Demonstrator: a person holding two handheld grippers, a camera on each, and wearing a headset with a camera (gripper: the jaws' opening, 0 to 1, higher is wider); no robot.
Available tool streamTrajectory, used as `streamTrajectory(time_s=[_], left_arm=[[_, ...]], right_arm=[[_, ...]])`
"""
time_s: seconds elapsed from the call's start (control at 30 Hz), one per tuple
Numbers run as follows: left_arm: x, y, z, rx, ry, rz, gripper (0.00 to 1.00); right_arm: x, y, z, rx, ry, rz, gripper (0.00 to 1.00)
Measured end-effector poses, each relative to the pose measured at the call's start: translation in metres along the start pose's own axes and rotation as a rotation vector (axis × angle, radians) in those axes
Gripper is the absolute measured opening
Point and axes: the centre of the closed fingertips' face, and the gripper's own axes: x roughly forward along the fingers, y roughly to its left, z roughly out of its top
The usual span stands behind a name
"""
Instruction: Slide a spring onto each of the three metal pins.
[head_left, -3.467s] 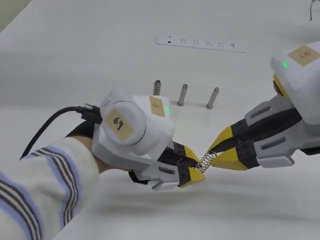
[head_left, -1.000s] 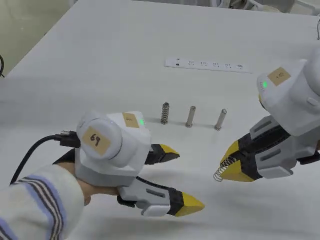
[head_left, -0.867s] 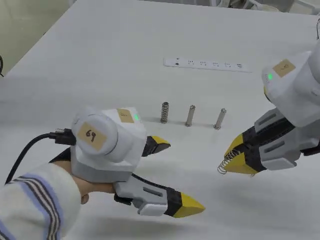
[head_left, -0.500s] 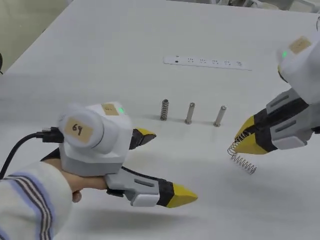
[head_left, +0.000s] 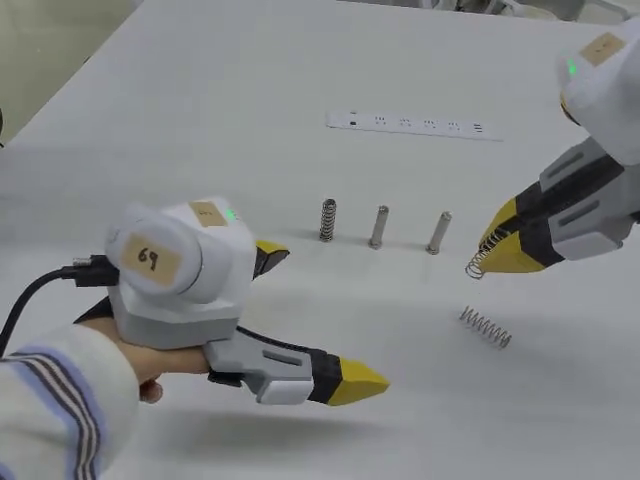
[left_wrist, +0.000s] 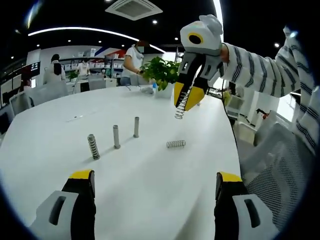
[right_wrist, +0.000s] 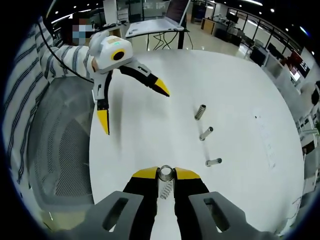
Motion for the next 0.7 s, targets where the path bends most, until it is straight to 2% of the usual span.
streamTrajectory(time_s=[0.2,0.23,0.33,0.47,0.57,0.7], left_arm=[[-0.002,0.003,0.006,-0.009,-0.020,0.016,0.98],[-0.002,0.005,0.008,-0.025,-0.033,0.026,0.98],[-0.003,0.006,0.008,-0.026,-0.031,0.026,0.98],[-0.002,0.007,0.004,-0.028,-0.011,0.026,0.98],[-0.001,0.009,-0.002,-0.018,0.009,0.042,0.98],[0.000,0.010,-0.007,-0.030,0.017,0.045,0.98]], right_arm=[[-0.004,-0.016,0.013,-0.048,0.018,-0.008,0.08],[-0.004,-0.018,0.015,-0.053,0.021,-0.009,0.08],[-0.004,-0.029,0.022,-0.079,0.033,-0.014,0.08],[-0.003,-0.039,0.029,-0.103,0.042,-0.015,0.08],[0.001,-0.056,0.035,-0.124,0.049,-0.015,0.08],[0.007,-0.069,0.042,-0.130,0.045,-0.012,0.08]])
